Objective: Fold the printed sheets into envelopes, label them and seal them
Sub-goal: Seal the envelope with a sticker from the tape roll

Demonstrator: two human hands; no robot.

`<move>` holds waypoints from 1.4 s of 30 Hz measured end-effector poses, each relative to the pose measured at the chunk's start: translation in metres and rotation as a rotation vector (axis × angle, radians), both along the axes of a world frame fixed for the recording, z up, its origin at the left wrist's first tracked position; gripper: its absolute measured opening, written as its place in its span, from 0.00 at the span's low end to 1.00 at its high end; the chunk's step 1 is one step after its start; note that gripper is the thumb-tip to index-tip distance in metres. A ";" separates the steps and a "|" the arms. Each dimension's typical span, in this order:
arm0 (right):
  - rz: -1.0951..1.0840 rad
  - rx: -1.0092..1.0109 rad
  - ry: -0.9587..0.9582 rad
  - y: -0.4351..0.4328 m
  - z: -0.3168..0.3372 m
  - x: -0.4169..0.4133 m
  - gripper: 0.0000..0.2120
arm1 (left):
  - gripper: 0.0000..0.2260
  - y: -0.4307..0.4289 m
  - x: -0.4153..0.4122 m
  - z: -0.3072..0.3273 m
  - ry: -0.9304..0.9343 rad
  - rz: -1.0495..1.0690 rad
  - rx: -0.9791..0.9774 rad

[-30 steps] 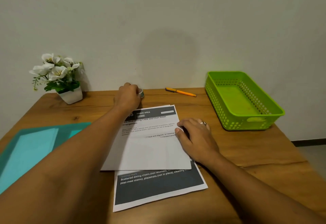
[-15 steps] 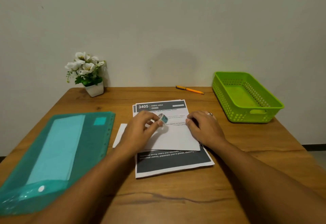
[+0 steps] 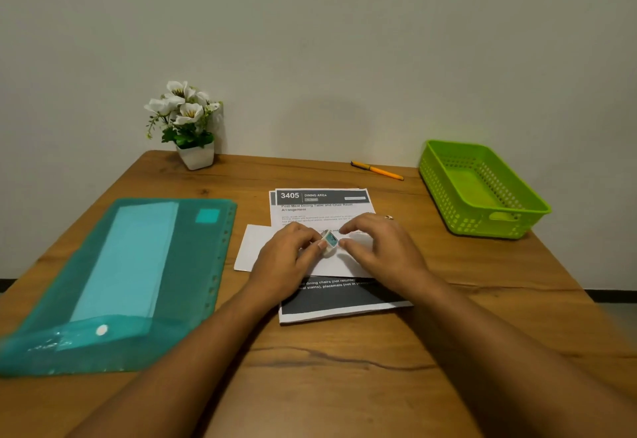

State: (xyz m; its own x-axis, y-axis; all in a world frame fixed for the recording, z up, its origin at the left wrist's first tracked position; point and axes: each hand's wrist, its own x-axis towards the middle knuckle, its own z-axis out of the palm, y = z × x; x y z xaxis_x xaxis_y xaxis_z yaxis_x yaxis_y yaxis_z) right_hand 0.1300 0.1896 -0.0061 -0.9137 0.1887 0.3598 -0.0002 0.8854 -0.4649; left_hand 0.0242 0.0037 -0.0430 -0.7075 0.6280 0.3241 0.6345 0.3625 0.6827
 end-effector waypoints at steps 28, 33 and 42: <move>-0.215 0.220 0.046 -0.045 -0.013 -0.001 0.09 | 0.09 -0.001 0.002 0.001 0.013 0.059 -0.009; -0.228 0.246 0.038 -0.049 -0.011 -0.002 0.09 | 0.08 -0.001 0.002 0.002 0.003 0.070 -0.007; -0.238 0.217 0.009 -0.049 -0.009 -0.003 0.09 | 0.09 -0.001 0.004 0.002 0.004 0.084 -0.004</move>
State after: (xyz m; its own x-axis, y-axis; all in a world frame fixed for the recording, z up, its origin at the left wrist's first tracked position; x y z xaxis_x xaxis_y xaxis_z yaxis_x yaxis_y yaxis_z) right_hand 0.1271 0.1406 -0.0156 -0.8497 0.3149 0.4229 0.2154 0.9394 -0.2666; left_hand 0.0277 0.0032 -0.0409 -0.7563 0.5681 0.3245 0.6046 0.4175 0.6783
